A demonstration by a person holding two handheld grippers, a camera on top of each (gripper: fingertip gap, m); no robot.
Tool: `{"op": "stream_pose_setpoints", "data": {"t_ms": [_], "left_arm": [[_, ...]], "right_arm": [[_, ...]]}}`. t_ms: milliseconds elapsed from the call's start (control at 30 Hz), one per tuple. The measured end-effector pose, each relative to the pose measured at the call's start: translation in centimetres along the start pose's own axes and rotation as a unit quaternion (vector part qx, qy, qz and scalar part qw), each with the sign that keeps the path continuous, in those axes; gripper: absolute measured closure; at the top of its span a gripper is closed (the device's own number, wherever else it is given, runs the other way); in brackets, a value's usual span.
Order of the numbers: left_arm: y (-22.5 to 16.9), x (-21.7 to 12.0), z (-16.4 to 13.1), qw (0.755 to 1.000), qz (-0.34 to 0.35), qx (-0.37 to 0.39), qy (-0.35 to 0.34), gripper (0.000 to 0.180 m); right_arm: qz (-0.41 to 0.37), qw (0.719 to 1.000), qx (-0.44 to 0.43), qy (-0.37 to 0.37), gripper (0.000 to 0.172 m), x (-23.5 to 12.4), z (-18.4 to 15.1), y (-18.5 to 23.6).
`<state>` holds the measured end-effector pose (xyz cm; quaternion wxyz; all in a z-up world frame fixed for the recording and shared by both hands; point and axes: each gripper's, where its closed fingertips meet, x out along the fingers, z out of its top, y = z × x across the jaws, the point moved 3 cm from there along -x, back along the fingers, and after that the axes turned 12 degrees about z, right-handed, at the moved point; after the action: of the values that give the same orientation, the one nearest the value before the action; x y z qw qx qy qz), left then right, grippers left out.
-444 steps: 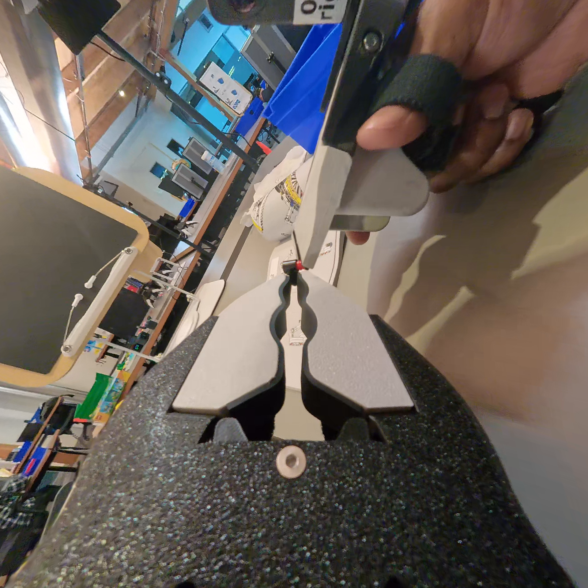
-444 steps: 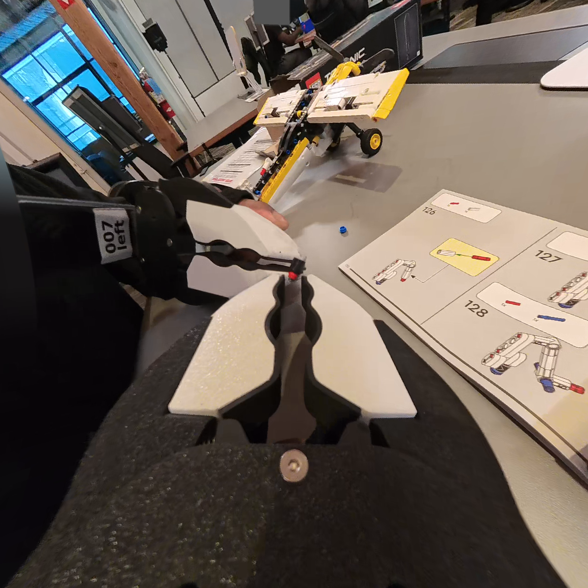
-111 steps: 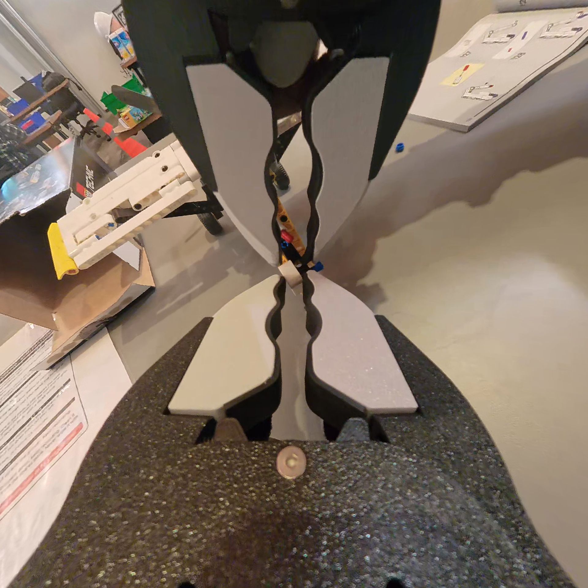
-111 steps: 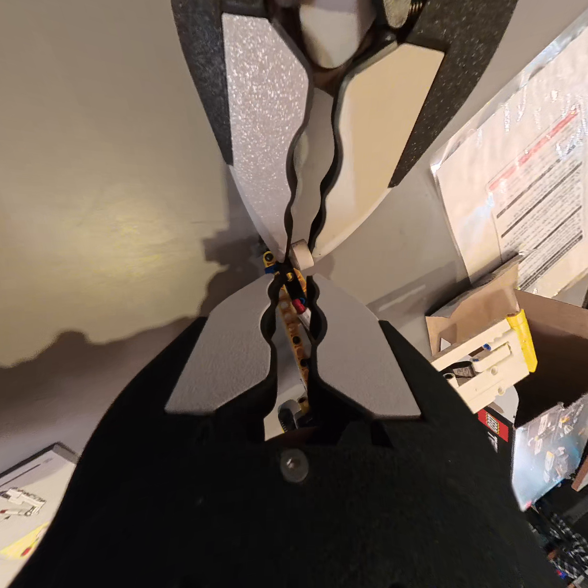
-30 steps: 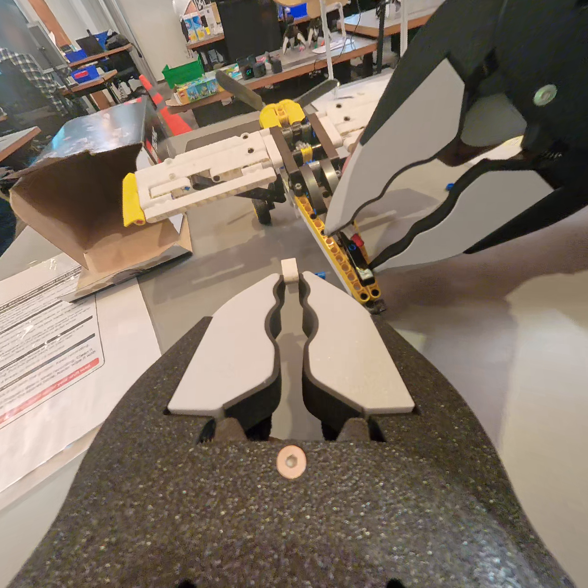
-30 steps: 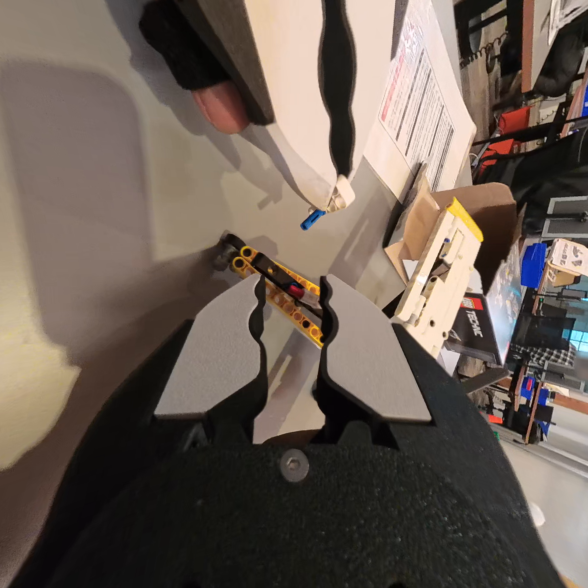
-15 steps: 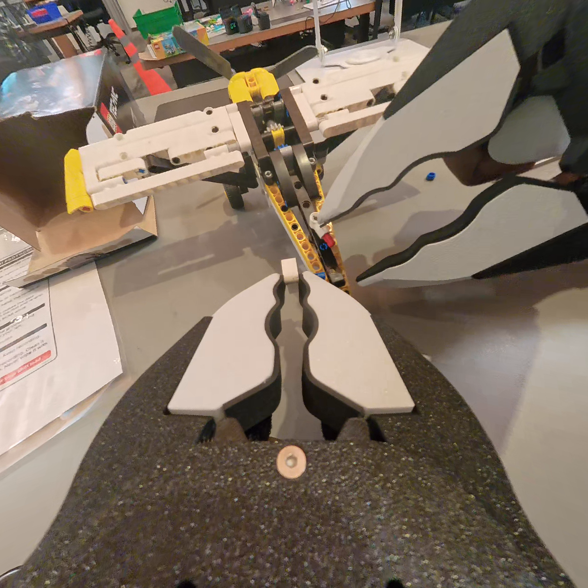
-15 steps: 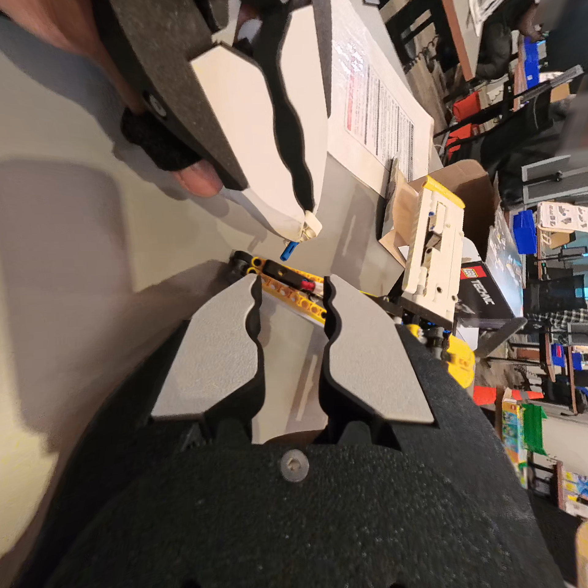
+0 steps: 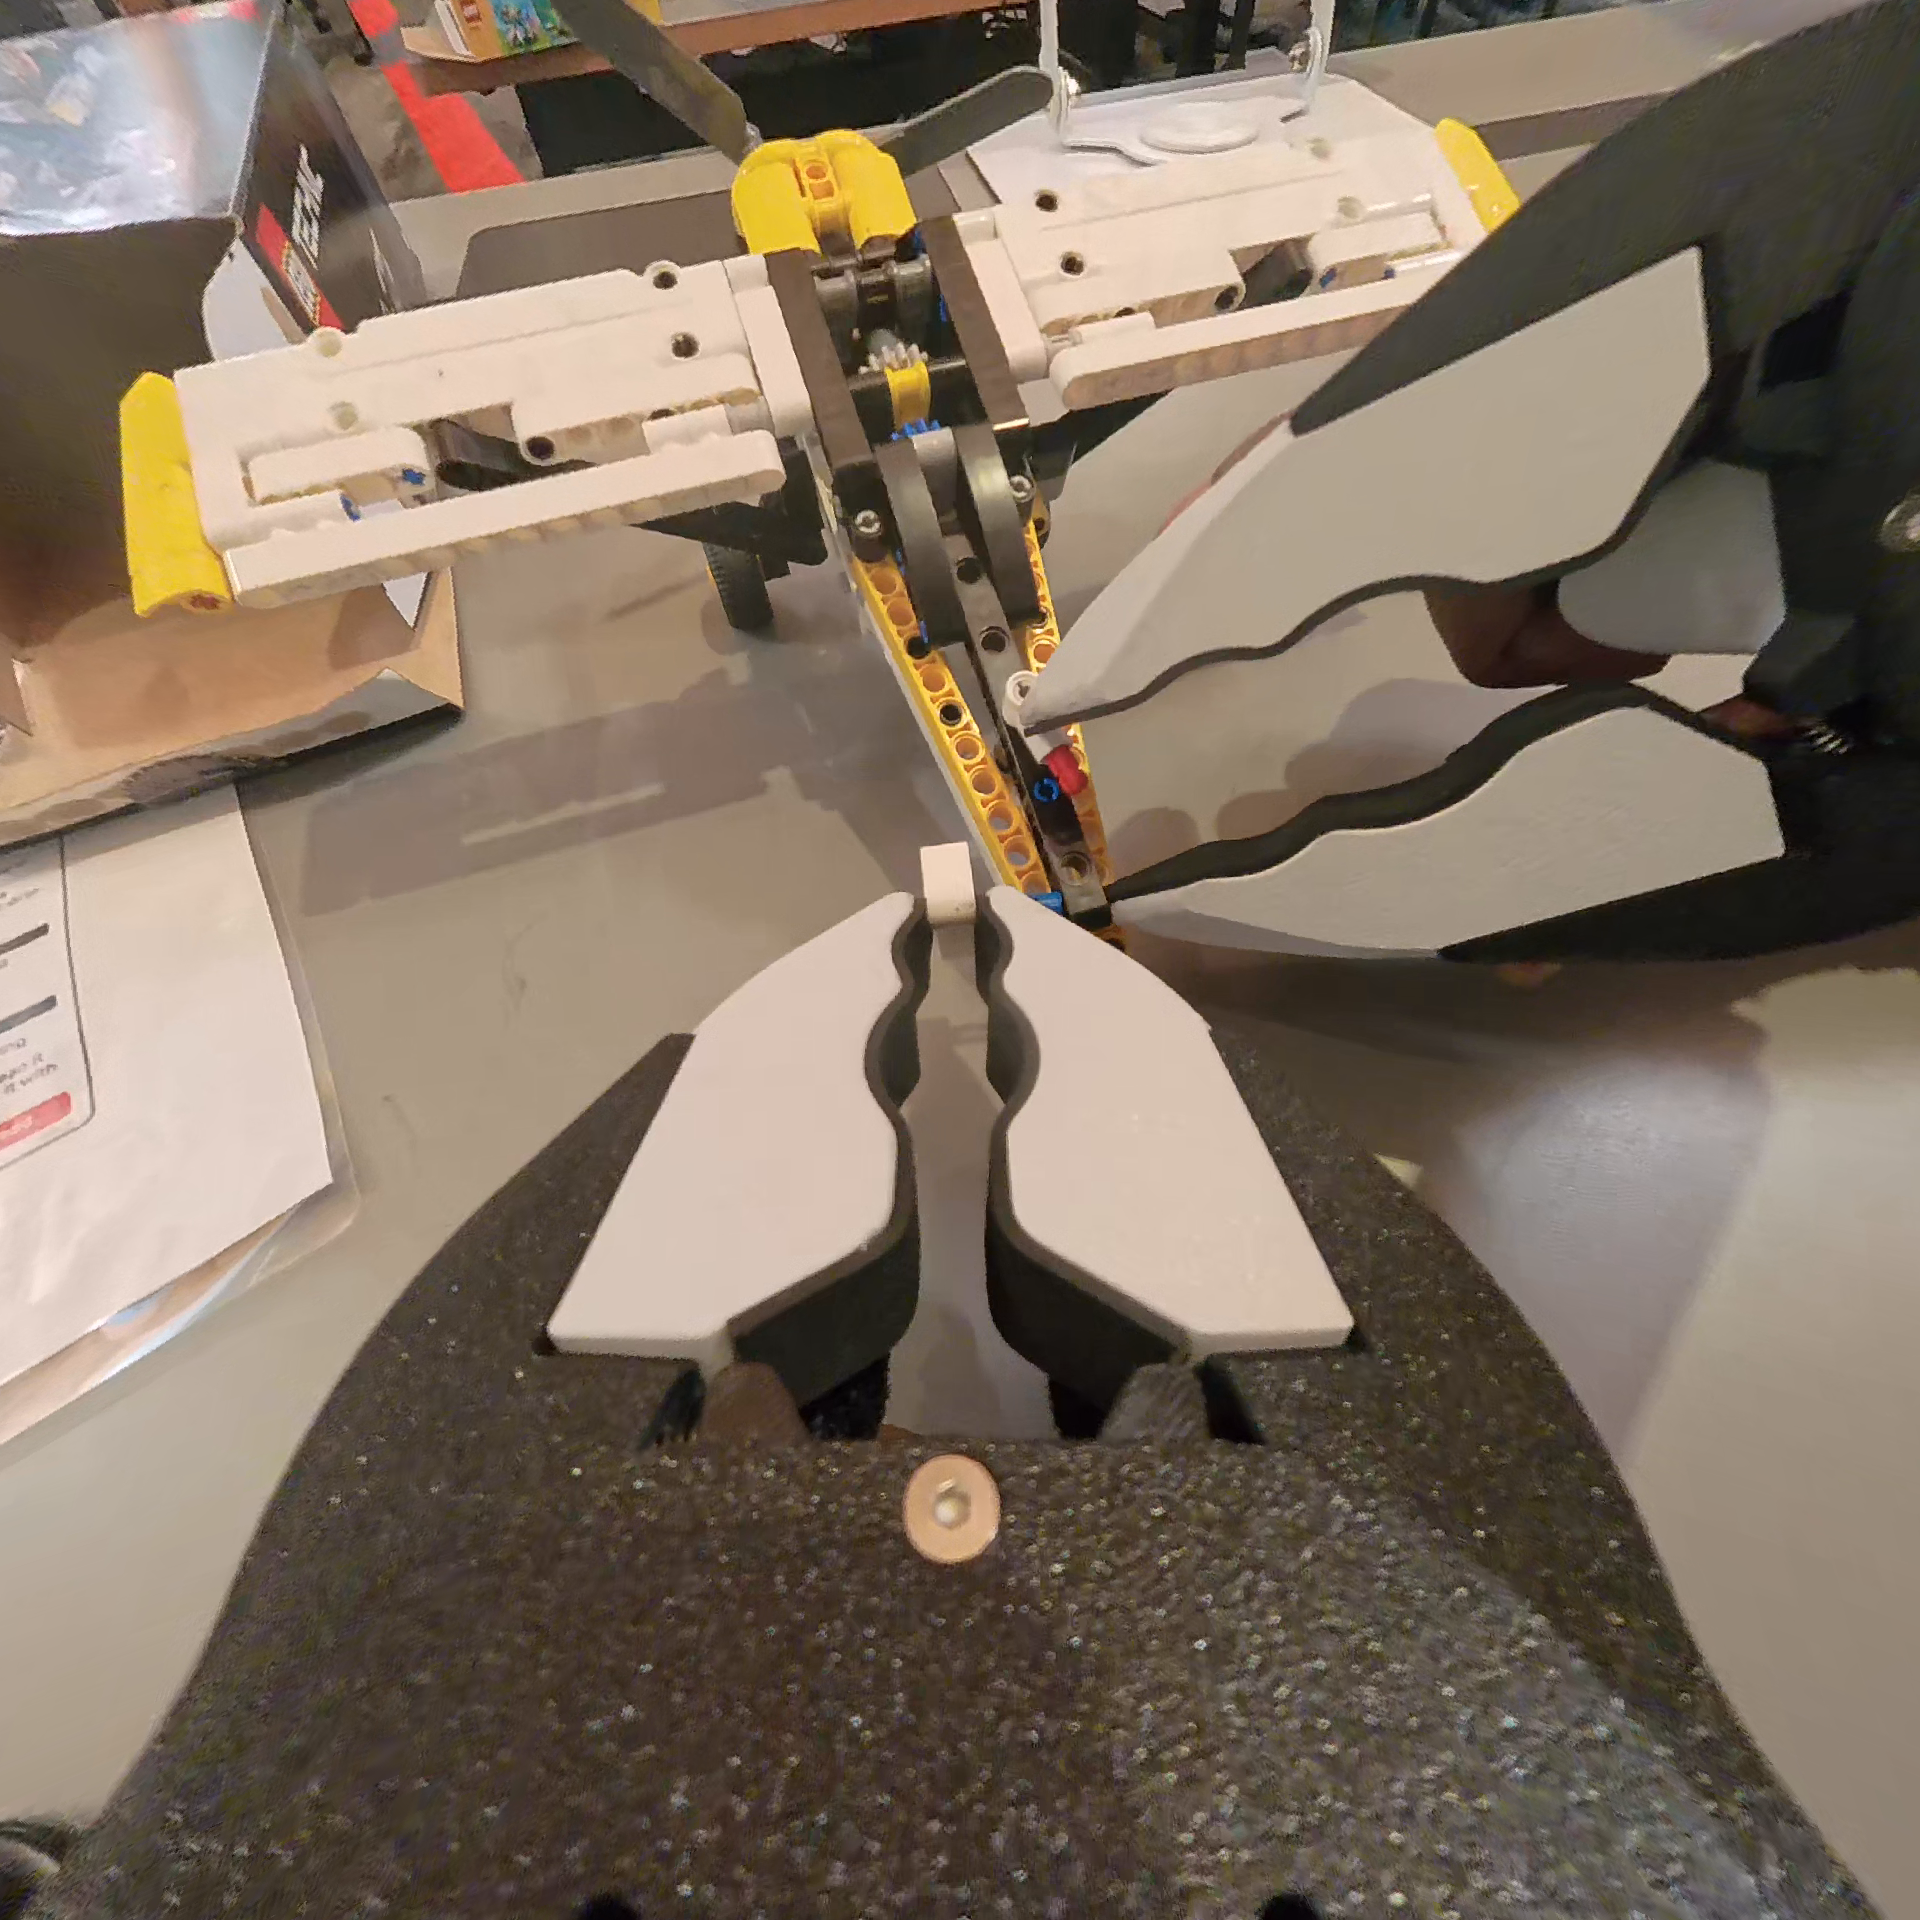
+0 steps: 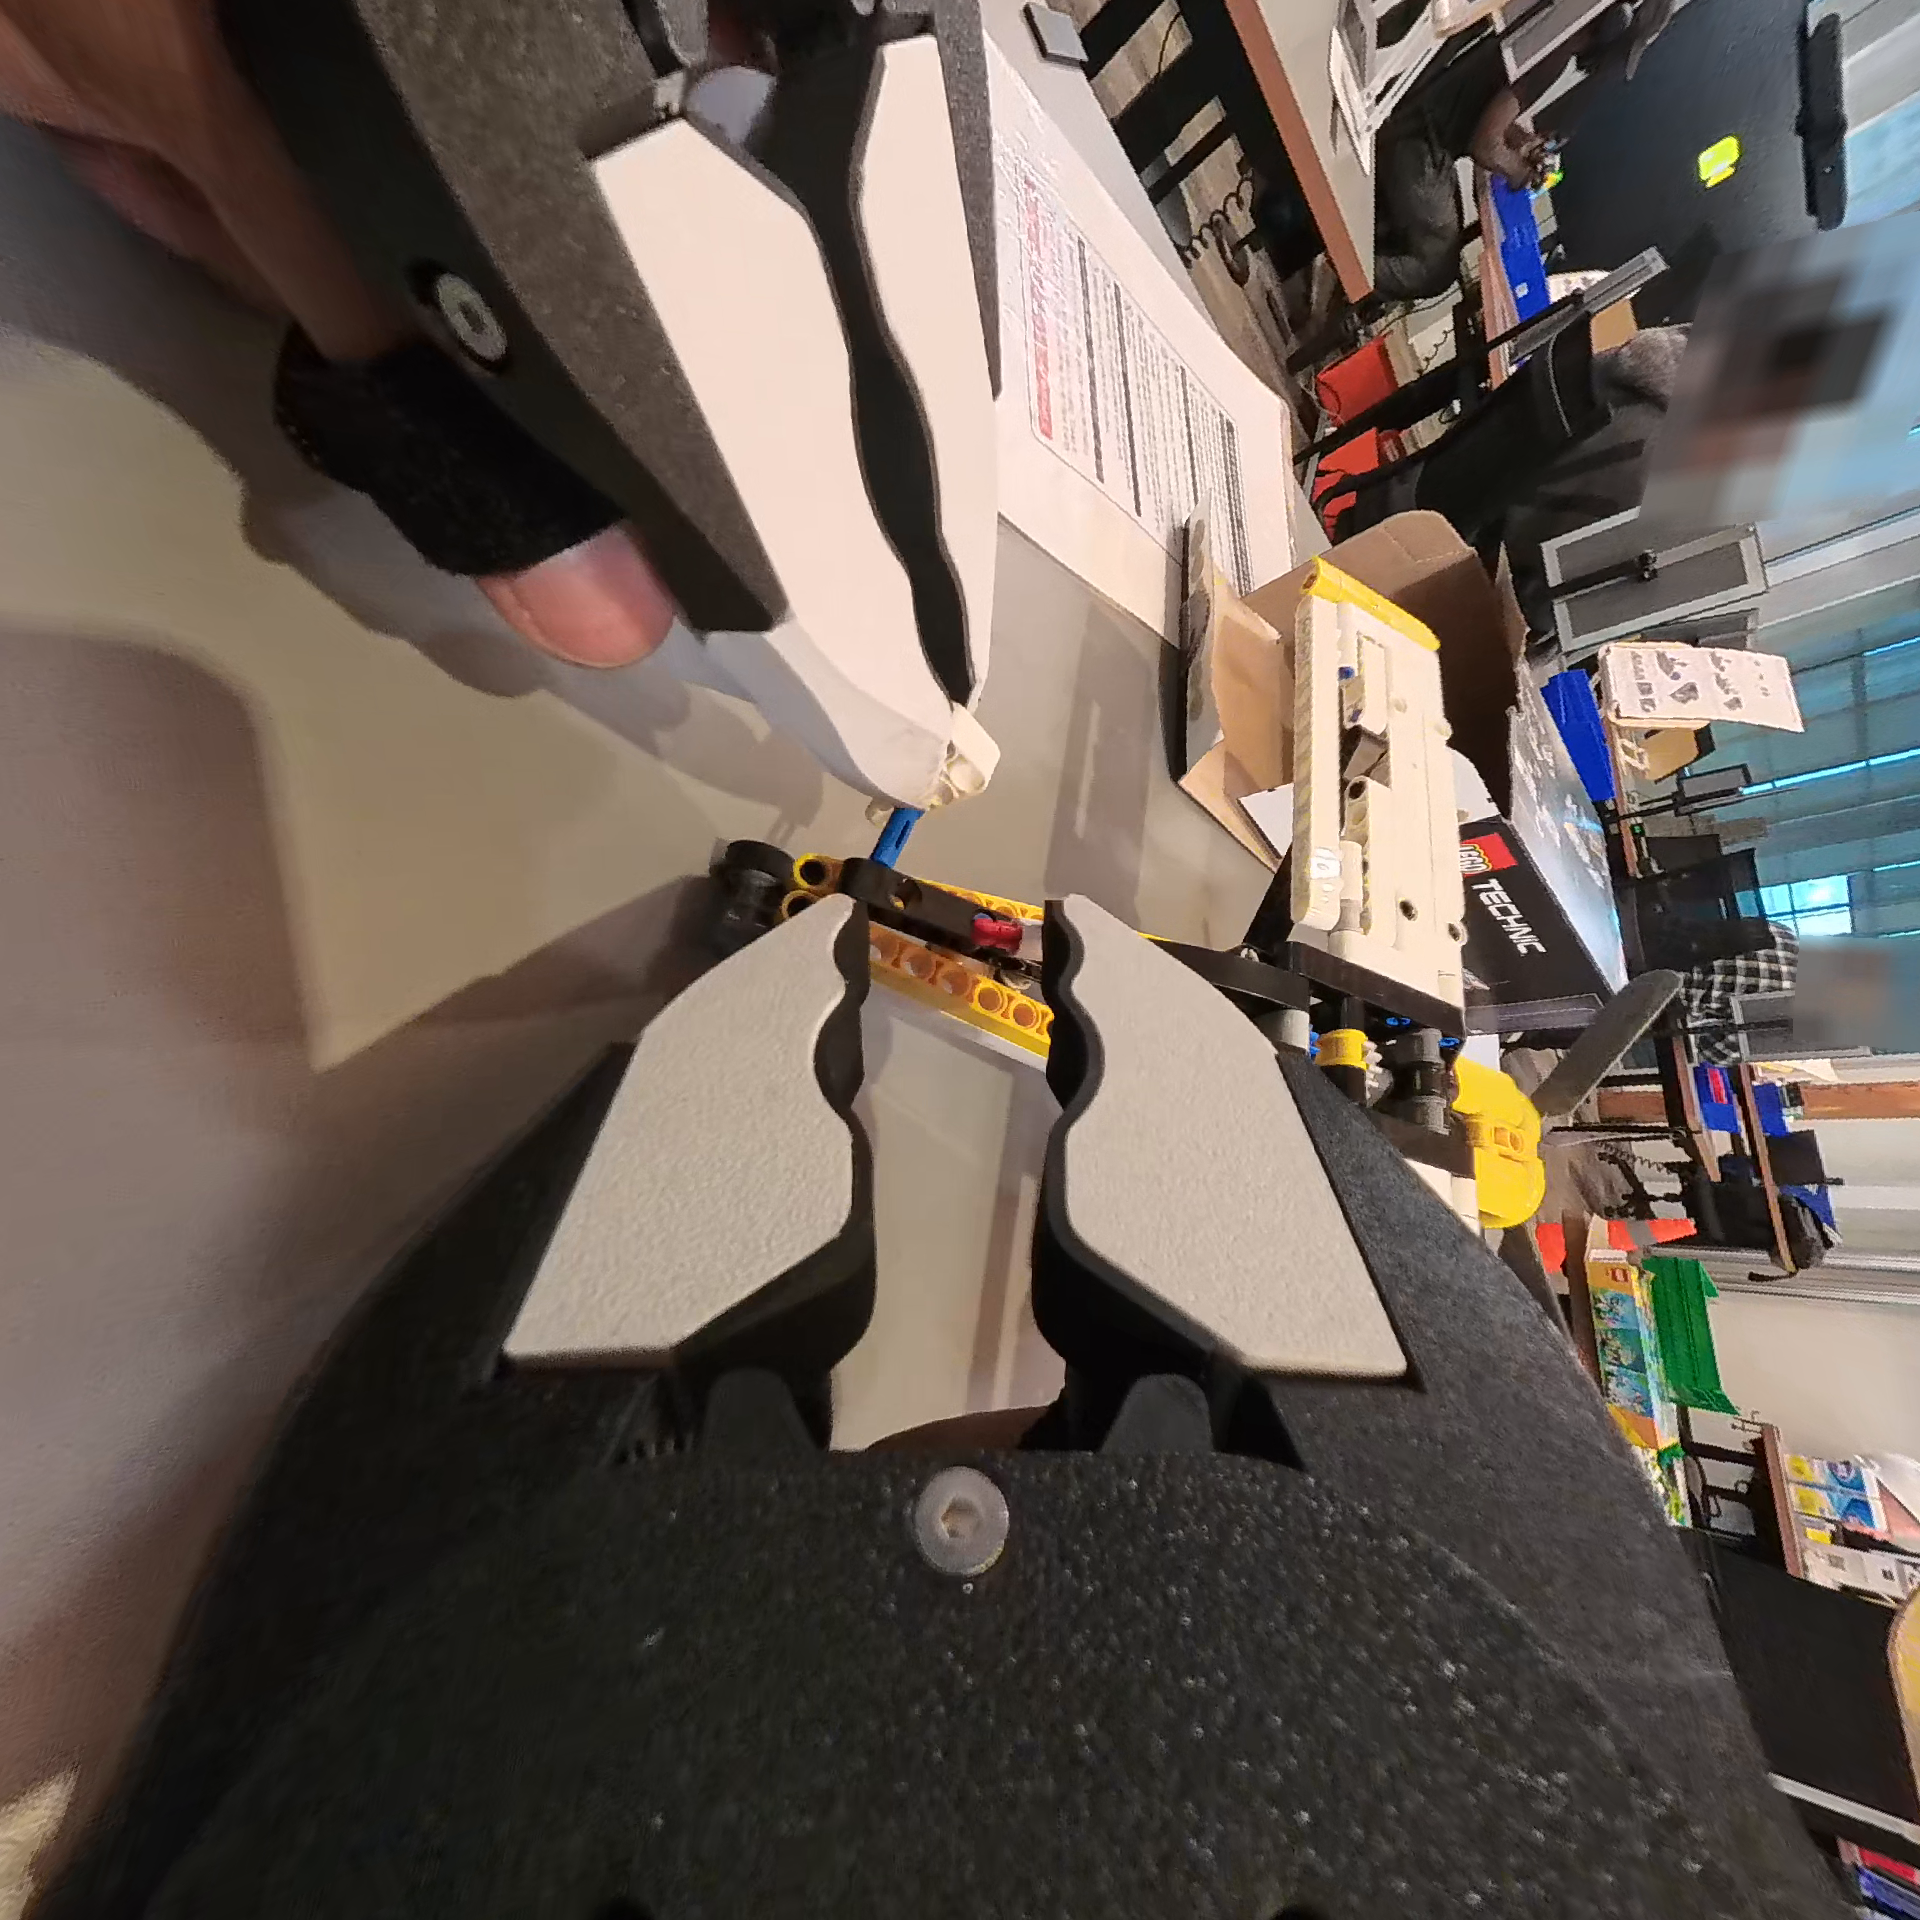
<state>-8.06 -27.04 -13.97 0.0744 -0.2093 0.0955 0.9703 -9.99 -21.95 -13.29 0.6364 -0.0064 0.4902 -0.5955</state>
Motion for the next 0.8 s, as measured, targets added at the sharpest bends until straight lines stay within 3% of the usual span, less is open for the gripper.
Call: {"op": "stream_pose_setpoints", "data": {"t_ms": [800], "left_arm": [[-0.09,-0.19,-0.02,1.000,0.026,0.002,-0.001,0.172]], "right_arm": [[-0.041,0.999,-0.002,-0.008,0.141,0.09,-0.24,0.22]]}}
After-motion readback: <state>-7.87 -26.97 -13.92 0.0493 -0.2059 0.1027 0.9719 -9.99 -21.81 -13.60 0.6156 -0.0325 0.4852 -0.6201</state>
